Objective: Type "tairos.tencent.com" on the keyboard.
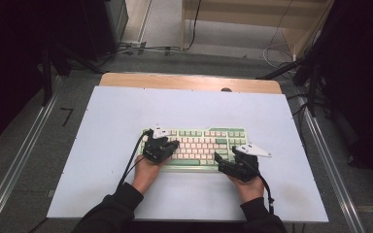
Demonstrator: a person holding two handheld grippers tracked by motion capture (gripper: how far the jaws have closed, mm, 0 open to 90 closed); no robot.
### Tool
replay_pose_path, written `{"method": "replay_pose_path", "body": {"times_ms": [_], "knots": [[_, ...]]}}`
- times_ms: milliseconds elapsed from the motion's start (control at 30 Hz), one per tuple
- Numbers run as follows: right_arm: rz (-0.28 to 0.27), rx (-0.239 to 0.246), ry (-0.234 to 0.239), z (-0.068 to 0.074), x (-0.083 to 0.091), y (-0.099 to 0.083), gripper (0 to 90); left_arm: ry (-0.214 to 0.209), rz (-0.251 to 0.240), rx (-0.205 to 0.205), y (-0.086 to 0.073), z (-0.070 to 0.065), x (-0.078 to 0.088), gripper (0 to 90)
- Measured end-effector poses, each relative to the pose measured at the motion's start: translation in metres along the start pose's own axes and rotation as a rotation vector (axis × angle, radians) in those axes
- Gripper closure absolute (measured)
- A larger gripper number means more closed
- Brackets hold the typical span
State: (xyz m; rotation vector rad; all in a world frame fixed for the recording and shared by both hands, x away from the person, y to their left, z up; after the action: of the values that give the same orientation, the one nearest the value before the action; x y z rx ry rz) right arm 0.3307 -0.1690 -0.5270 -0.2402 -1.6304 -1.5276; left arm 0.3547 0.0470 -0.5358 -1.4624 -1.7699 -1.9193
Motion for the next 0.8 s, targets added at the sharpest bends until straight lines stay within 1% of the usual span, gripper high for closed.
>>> {"method": "replay_pose_path", "body": {"times_ms": [67, 100, 167, 233, 300, 433, 500, 600, 633, 733, 800], "knots": [[-0.002, -0.001, 0.001, 0.000, 0.000, 0.000, 23.7, -0.005, -0.009, 0.005, 0.001, 0.000, 0.001, 90.0], [-0.001, -0.001, 0.002, 0.000, 0.000, 0.000, 23.7, -0.013, -0.022, 0.009, 0.002, 0.000, 0.003, 90.0], [0.000, 0.001, 0.003, 0.000, -0.001, 0.000, 23.7, -0.013, -0.040, 0.008, 0.004, 0.001, 0.007, 90.0], [0.000, 0.003, 0.004, 0.001, -0.002, 0.001, 23.7, -0.018, -0.060, 0.017, 0.006, 0.001, 0.012, 90.0], [-0.001, 0.007, 0.008, 0.002, -0.002, 0.001, 23.7, -0.021, -0.067, 0.022, 0.006, 0.002, 0.015, 88.8], [-0.002, 0.012, 0.012, 0.004, -0.003, 0.003, 23.7, -0.022, -0.088, 0.035, 0.005, 0.005, 0.021, 79.7], [-0.002, 0.017, 0.016, 0.005, -0.005, 0.004, 23.7, -0.013, -0.097, 0.043, 0.004, 0.007, 0.024, 69.9], [-0.001, 0.023, 0.024, 0.008, -0.006, 0.005, 23.7, 0.002, -0.106, 0.064, 0.003, 0.012, 0.028, 57.9], [-0.001, 0.026, 0.026, 0.009, -0.007, 0.006, 23.7, 0.002, -0.109, 0.068, 0.002, 0.013, 0.029, 55.2], [0.002, 0.032, 0.034, 0.012, -0.009, 0.007, 23.7, 0.012, -0.114, 0.077, 0.000, 0.017, 0.032, 53.9], [0.002, 0.038, 0.039, 0.014, -0.011, 0.008, 23.7, 0.018, -0.115, 0.077, -0.002, 0.019, 0.033, 55.7]]}}
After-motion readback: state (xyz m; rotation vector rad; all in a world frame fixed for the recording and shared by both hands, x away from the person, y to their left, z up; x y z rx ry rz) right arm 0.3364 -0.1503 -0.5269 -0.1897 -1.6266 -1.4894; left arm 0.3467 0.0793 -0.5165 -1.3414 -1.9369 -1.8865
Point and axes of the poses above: each handheld gripper's, and its own axes: x roughly backward along the jaws, y roughly out of its top, z roughly to its left, the point moved 7 cm from there along -x, roughly forward along the jaws, and after that the axes turned 8 degrees about z, right-handed, at the moved point
